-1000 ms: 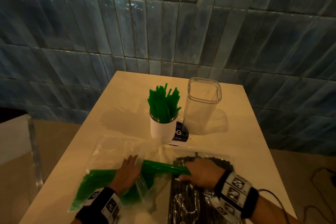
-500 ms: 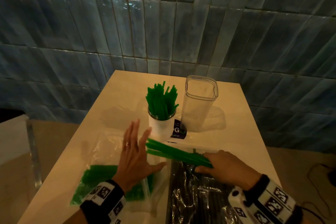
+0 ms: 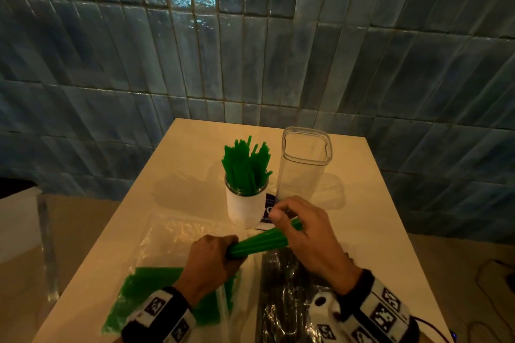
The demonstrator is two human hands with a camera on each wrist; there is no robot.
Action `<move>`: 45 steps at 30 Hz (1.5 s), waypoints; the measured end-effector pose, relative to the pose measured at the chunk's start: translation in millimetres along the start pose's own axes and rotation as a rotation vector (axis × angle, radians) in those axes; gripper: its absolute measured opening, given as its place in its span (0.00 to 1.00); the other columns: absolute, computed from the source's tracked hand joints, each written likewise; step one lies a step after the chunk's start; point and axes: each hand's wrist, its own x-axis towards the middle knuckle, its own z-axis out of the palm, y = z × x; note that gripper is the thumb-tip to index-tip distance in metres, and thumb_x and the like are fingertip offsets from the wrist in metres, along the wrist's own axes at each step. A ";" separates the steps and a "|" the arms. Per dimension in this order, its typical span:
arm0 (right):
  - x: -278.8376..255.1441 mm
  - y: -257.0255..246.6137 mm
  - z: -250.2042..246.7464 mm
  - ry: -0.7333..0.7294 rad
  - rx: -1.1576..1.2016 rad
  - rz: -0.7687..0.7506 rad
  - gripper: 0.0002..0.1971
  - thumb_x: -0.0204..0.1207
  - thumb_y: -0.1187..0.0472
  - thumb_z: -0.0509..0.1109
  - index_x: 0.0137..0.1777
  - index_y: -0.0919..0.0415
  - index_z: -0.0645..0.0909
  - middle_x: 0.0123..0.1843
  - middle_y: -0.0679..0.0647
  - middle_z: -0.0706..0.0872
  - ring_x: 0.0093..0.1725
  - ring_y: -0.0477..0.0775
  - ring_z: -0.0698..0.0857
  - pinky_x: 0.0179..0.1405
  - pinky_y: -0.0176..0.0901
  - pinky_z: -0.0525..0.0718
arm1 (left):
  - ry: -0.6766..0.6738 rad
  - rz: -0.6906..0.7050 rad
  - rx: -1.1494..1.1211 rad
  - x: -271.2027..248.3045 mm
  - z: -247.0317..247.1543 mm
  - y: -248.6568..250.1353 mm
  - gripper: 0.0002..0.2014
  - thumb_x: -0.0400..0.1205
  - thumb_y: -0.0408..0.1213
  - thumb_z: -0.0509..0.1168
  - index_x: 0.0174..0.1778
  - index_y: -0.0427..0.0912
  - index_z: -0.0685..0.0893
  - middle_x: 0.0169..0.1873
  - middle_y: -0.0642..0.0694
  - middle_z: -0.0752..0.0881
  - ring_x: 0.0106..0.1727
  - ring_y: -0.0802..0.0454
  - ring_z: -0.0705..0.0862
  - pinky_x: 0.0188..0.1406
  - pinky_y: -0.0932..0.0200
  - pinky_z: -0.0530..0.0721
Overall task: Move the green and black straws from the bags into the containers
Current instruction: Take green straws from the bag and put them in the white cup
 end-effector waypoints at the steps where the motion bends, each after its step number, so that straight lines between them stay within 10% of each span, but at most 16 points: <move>1: -1.2 -0.3 5.0 0.029 0.066 -0.027 0.28 0.66 0.20 0.49 0.41 0.41 0.77 0.42 0.43 0.82 0.45 0.39 0.81 0.43 0.27 0.79 | -0.008 0.020 -0.022 0.6 -0.2 4.0 0.09 0.82 0.48 0.63 0.55 0.52 0.82 0.32 0.62 0.77 0.33 0.66 0.79 0.42 0.77 0.77; 6: -3.6 -7.2 11.8 0.315 0.520 -0.102 0.19 0.69 0.32 0.67 0.52 0.42 0.77 0.42 0.56 0.85 0.39 0.55 0.87 0.39 0.46 0.88 | 0.047 -0.020 -0.146 0.9 -4.6 13.8 0.06 0.80 0.45 0.67 0.49 0.50 0.86 0.28 0.62 0.79 0.30 0.63 0.80 0.38 0.74 0.79; 13: -13.3 -14.5 30.6 0.430 0.599 -0.057 0.17 0.70 0.34 0.67 0.34 0.46 0.78 0.28 0.56 0.83 0.28 0.54 0.85 0.34 0.46 0.86 | 0.008 0.046 -0.276 4.8 3.0 30.1 0.15 0.78 0.40 0.69 0.28 0.58 0.74 0.23 0.57 0.77 0.29 0.66 0.81 0.32 0.74 0.77; 20: -11.4 -27.3 25.2 0.495 0.512 -0.257 0.12 0.80 0.39 0.59 0.36 0.36 0.75 0.25 0.37 0.79 0.22 0.47 0.79 0.24 0.37 0.79 | -0.091 -0.122 -0.370 19.2 15.0 23.0 0.11 0.77 0.50 0.68 0.33 0.51 0.77 0.30 0.53 0.80 0.30 0.61 0.77 0.37 0.58 0.82; 23: -13.3 -29.2 25.6 0.485 0.492 -0.340 0.13 0.82 0.43 0.59 0.36 0.43 0.74 0.26 0.41 0.77 0.21 0.46 0.77 0.24 0.33 0.78 | -0.186 -0.132 -0.348 24.2 11.9 29.7 0.11 0.77 0.50 0.69 0.36 0.50 0.75 0.33 0.55 0.79 0.32 0.63 0.75 0.33 0.73 0.73; 29: -3.9 -33.9 9.0 0.562 0.474 -0.409 0.06 0.77 0.51 0.70 0.46 0.43 0.74 0.30 0.45 0.81 0.23 0.44 0.83 0.26 0.38 0.84 | -0.159 -0.100 -0.474 27.3 4.7 40.7 0.07 0.75 0.42 0.71 0.40 0.50 0.78 0.36 0.54 0.82 0.37 0.59 0.82 0.45 0.61 0.84; 32: -0.4 -33.4 3.4 0.519 0.650 -0.308 0.20 0.69 0.60 0.75 0.57 0.48 0.71 0.25 0.50 0.81 0.22 0.50 0.83 0.29 0.41 0.86 | -0.078 -0.087 -0.464 28.1 2.0 43.7 0.07 0.75 0.41 0.72 0.44 0.44 0.84 0.34 0.54 0.84 0.35 0.60 0.84 0.43 0.63 0.84; 38: 7.3 -15.6 4.1 0.065 0.528 -0.080 0.14 0.72 0.45 0.67 0.43 0.56 0.84 0.39 0.47 0.90 0.43 0.45 0.89 0.50 0.35 0.85 | 0.149 -0.015 -0.593 40.3 -13.5 40.4 0.12 0.69 0.32 0.77 0.44 0.46 0.84 0.35 0.54 0.86 0.31 0.65 0.85 0.35 0.67 0.84; 42: 20.7 -6.9 -11.3 0.152 0.616 -0.105 0.15 0.74 0.49 0.66 0.37 0.60 0.85 0.42 0.52 0.91 0.51 0.49 0.90 0.54 0.33 0.83 | 0.112 0.070 -0.661 39.7 -23.0 21.4 0.32 0.64 0.44 0.81 0.62 0.50 0.76 0.56 0.59 0.81 0.48 0.62 0.85 0.46 0.67 0.85; 45: 35.7 0.5 -26.1 0.300 0.696 -0.093 0.12 0.69 0.52 0.67 0.34 0.59 0.84 0.39 0.54 0.91 0.48 0.53 0.91 0.51 0.34 0.84 | 0.196 -0.005 -0.535 43.6 -23.4 2.9 0.31 0.62 0.50 0.81 0.58 0.54 0.75 0.50 0.60 0.81 0.47 0.63 0.83 0.42 0.70 0.82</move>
